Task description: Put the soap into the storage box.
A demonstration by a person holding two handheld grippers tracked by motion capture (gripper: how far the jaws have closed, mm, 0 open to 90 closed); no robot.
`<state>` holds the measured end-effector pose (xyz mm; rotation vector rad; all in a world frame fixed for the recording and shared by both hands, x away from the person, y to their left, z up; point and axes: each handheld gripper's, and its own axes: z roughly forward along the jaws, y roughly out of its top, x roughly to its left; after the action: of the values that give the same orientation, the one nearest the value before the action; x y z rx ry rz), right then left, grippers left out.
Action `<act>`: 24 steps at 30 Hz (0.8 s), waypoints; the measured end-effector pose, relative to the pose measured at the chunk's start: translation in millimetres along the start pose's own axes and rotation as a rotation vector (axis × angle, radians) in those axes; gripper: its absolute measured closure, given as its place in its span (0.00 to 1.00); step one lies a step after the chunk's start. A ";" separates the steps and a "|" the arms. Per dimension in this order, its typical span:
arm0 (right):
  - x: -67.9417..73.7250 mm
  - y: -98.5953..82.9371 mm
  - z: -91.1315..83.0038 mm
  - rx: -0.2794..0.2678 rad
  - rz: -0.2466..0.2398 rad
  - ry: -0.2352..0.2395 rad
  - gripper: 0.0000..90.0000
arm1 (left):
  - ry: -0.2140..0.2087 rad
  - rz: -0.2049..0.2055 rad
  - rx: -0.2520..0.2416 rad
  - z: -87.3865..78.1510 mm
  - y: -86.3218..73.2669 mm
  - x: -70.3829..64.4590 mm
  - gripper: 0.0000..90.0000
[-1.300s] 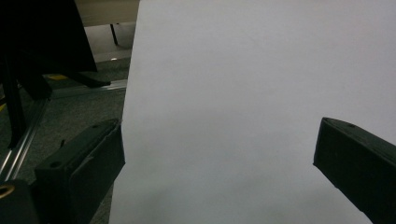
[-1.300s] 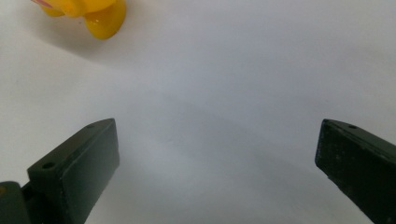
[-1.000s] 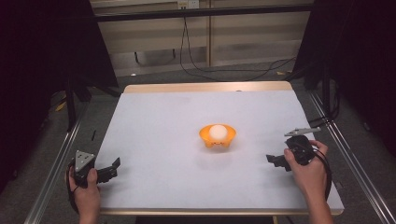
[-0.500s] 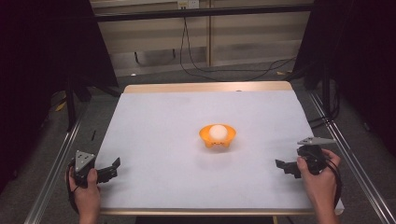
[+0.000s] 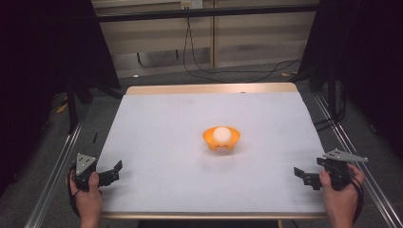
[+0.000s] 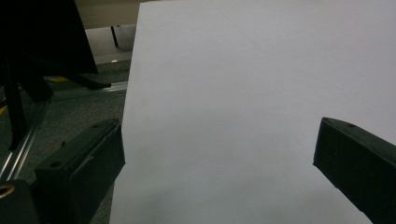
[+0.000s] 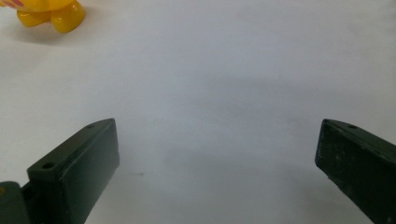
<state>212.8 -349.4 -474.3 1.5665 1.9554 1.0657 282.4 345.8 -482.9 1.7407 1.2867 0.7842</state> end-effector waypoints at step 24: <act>-18.0 -32.2 -22.3 -0.174 0.079 0.021 0.00 | -0.009 -0.035 -0.012 0.0 -0.3 2.3 0.02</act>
<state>181.4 -375.6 -487.8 1.5544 1.7742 1.2524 282.9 348.0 -483.1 1.7059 1.3004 0.7626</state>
